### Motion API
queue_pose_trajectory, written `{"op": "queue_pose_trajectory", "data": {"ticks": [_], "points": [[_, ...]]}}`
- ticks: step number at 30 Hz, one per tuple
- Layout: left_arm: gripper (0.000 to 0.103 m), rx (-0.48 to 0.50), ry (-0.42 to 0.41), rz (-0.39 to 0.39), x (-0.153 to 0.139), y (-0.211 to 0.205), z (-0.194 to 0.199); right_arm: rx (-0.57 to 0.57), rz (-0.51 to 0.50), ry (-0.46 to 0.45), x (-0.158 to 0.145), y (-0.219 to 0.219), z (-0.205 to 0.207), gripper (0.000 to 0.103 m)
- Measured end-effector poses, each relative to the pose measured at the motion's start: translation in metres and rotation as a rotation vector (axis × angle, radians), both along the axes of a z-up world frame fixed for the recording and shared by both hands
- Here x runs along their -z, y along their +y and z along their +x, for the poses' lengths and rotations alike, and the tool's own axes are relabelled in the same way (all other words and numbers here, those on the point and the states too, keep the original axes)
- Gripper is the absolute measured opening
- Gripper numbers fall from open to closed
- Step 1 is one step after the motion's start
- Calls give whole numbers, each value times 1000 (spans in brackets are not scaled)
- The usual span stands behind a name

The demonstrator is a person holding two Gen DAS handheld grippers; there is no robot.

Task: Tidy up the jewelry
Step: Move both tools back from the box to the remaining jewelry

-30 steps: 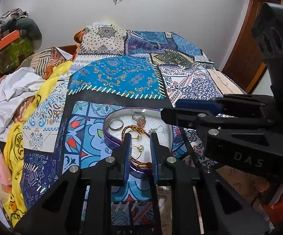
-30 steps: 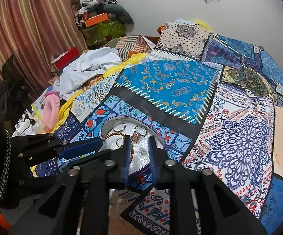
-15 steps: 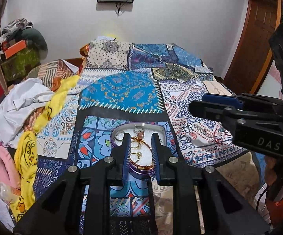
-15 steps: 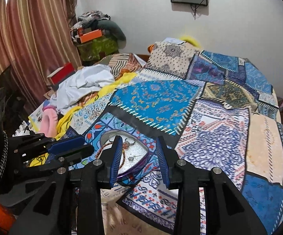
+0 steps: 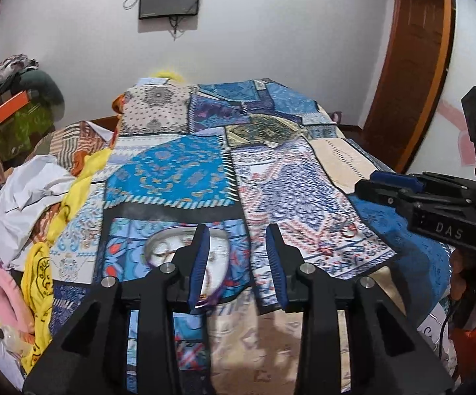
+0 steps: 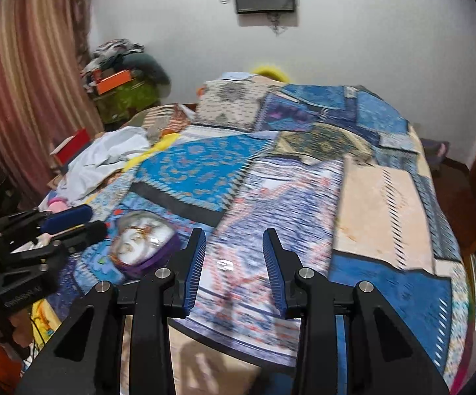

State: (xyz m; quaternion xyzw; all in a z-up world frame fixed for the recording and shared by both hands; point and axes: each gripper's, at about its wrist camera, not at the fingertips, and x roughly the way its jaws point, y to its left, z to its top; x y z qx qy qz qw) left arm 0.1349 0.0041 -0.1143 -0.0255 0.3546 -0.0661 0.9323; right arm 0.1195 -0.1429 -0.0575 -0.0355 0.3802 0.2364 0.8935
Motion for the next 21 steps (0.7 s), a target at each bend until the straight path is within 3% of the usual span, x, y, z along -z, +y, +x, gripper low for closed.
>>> {"op": "queue_pose_trajectory", "data": {"ticks": [5,8,15,21], "points": [[34,38,29,4,7,-21,9,78,-5,22,6,-37,4,35],[34,61,51,3,14,-32,17,113,-5,42,13,-54,4,48],[34,113,143,-39,37,-53,35,138,0,86,30,-74,3,48],[34,175,164,-31,45,-81,48,148,12,113,41,-87,8,48]]}}
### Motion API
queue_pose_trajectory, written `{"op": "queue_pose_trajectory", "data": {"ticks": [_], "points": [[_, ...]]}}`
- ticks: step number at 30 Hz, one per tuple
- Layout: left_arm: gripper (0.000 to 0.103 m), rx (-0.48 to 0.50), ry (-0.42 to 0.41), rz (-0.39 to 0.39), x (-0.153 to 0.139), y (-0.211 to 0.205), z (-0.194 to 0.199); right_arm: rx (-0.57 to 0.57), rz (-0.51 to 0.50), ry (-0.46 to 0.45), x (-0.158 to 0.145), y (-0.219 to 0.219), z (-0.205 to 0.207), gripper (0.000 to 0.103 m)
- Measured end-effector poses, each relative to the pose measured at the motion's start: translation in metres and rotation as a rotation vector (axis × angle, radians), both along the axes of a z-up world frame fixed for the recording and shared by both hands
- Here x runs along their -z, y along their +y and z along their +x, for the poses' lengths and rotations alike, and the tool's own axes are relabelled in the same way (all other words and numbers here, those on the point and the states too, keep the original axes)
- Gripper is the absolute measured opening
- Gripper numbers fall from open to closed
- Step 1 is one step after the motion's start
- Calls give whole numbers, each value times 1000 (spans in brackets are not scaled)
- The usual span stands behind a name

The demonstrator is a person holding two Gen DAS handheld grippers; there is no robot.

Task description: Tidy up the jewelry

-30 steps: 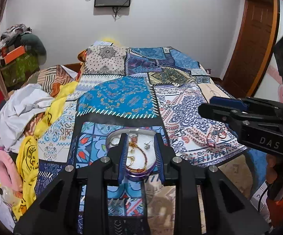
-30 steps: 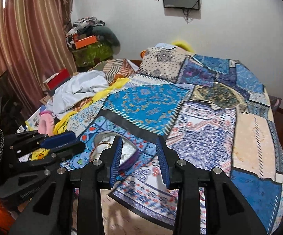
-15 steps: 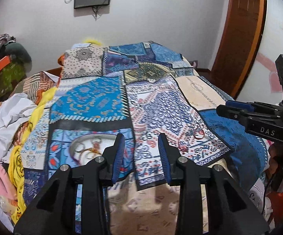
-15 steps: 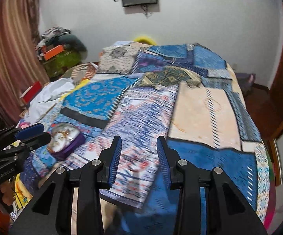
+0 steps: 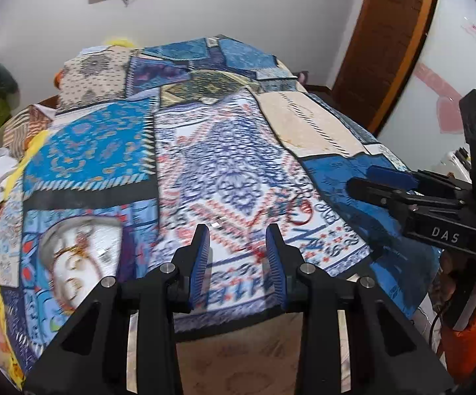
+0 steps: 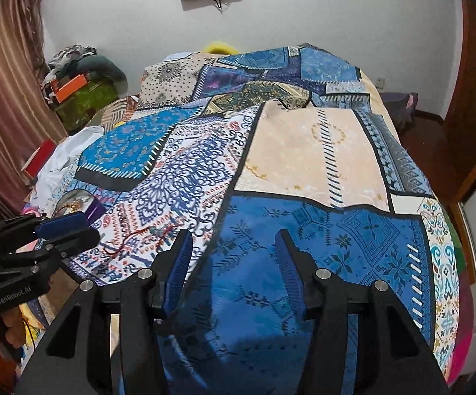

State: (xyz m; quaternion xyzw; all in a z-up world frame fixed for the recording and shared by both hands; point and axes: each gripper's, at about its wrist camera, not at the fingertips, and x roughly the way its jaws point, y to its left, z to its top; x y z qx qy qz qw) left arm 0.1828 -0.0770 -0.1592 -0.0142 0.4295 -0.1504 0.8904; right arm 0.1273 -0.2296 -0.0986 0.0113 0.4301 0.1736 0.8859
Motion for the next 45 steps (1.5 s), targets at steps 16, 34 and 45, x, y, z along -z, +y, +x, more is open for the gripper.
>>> {"op": "queue_pose_trajectory", "data": {"ticks": [16,34,45], "points": [[34,66,36,4,26,-44,35,2,41,31,9,-17,9,48],[7,-31,-56,-51,-5,6,8,-57,21,5,-3,16,8,48],[7,-185,-146,-53,-32,82,-13,-200,-49,-14,0,87,15,48]]}}
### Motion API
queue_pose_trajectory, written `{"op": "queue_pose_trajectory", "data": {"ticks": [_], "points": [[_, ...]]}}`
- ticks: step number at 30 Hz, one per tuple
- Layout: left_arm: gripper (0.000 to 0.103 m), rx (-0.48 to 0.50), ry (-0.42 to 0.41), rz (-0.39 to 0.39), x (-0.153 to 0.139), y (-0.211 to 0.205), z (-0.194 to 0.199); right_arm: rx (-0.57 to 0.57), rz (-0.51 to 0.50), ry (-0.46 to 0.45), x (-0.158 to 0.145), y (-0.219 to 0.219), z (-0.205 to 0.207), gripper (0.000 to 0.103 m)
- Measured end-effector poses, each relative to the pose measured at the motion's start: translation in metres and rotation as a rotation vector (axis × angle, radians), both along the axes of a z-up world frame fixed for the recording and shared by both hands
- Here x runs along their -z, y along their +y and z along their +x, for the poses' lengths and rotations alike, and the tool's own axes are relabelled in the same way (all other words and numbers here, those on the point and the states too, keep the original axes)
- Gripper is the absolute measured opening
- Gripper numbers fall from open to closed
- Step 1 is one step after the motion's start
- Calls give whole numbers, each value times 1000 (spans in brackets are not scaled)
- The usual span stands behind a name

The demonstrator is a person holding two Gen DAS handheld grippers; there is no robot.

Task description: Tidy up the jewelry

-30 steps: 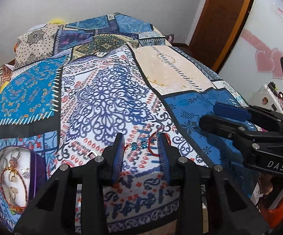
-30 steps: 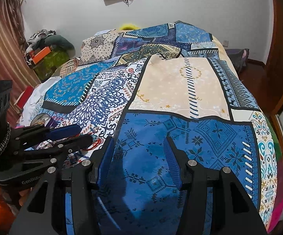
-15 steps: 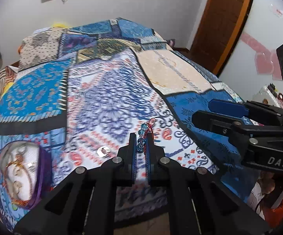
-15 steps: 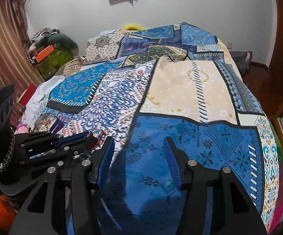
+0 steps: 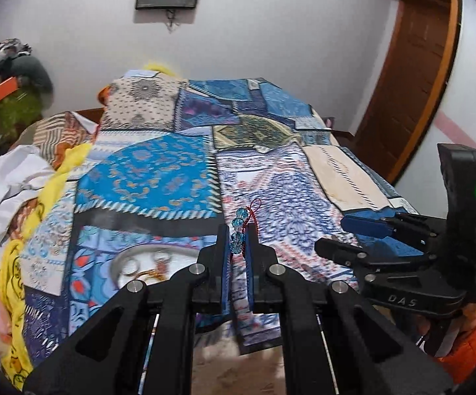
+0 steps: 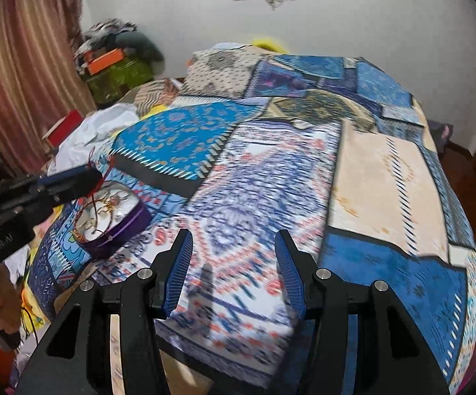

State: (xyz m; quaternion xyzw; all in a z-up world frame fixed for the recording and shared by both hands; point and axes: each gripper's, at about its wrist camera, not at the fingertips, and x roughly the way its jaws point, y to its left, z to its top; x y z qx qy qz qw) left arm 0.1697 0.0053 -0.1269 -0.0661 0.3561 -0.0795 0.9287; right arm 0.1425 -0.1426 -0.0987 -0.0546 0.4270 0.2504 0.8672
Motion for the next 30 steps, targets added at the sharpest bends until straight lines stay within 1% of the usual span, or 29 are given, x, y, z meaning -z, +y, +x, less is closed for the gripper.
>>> {"op": "queue_pose_trajectory", "data": {"ticks": [2,5,6,7,9,11,14,18,22,30], "points": [[7,-8,3,-3,3,5,-2,-25,-10,6,5,11,1,48],[7,-14,8,-12,7,11,-4,-62,-36,39,16,23,1,48],[7,-15,10,-16,9,12,-5,-68,-43,46,18,25,1,46],[7,-17,12,-20,10,14,-5,-74,-49,52,20,27,1,42],[7,-18,16,-28,12,16,-6,-86,-59,69,23,31,1,28],[7,-19,17,-33,13,16,-7,-94,-70,76,26,33,-1,21],[7,-20,12,-35,11,16,-11,-120,-99,61,28,39,-5,9],[7,-24,-1,-36,5,17,-16,-134,-118,44,27,43,-8,9],[7,-30,-26,-28,-5,19,-24,-115,-104,42,24,40,-8,9],[7,-54,-89,-15,-30,31,-38,-87,-44,-18,-5,38,-19,9]]}}
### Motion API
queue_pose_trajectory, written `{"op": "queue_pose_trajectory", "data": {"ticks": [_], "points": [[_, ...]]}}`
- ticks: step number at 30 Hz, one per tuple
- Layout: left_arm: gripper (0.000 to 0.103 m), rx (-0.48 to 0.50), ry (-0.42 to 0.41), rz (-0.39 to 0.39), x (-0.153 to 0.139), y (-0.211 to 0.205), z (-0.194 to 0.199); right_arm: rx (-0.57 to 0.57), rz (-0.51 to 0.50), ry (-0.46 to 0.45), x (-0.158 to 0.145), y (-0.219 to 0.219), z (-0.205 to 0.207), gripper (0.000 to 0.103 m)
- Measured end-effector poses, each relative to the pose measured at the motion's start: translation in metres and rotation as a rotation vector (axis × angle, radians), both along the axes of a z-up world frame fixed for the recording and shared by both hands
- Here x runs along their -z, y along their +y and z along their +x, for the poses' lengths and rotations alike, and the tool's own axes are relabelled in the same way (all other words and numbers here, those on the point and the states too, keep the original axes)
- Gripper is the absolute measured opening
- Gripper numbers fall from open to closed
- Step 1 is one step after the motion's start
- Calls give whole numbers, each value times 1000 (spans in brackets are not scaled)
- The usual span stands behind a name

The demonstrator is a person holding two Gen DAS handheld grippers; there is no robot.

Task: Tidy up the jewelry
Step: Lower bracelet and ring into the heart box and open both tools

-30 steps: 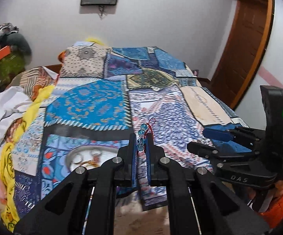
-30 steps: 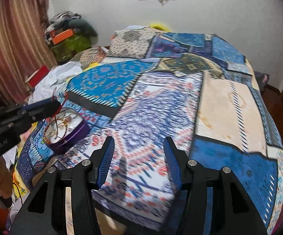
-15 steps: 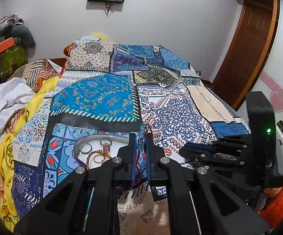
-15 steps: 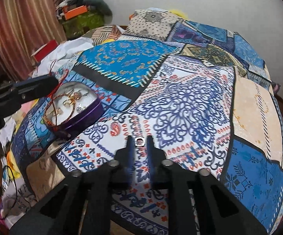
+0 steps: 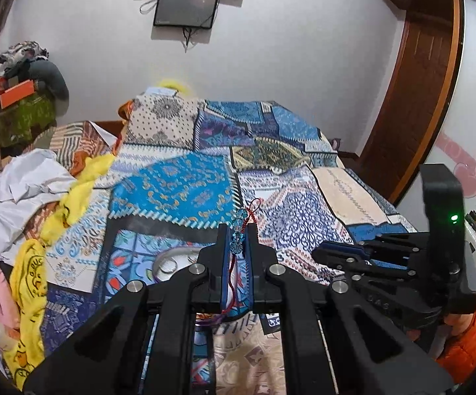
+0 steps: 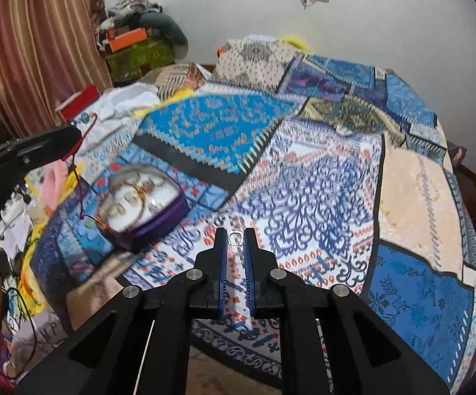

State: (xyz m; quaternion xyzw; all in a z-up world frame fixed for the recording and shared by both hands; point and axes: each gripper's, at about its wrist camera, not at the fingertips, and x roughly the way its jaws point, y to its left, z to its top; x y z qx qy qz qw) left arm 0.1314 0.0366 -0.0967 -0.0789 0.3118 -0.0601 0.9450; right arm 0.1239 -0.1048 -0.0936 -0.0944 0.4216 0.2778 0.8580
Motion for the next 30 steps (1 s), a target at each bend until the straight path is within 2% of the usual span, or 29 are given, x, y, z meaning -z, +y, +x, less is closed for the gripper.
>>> {"op": "queue_pose_trajectory", "data": {"ticks": [8,15,21,30], "points": [[7,-24,-54,15,-18,13,-3,0,61,-72,-31,11,-5,9],[7,-36,-65,3,-17,24,4,-36,86,-101,-43,30,-8,9],[7,-29,-21,-25,0,34,17,-78,84,-84,-35,49,-7,9],[7,1,83,-87,43,40,37,-133,44,1,-3,73,-2,9]]}}
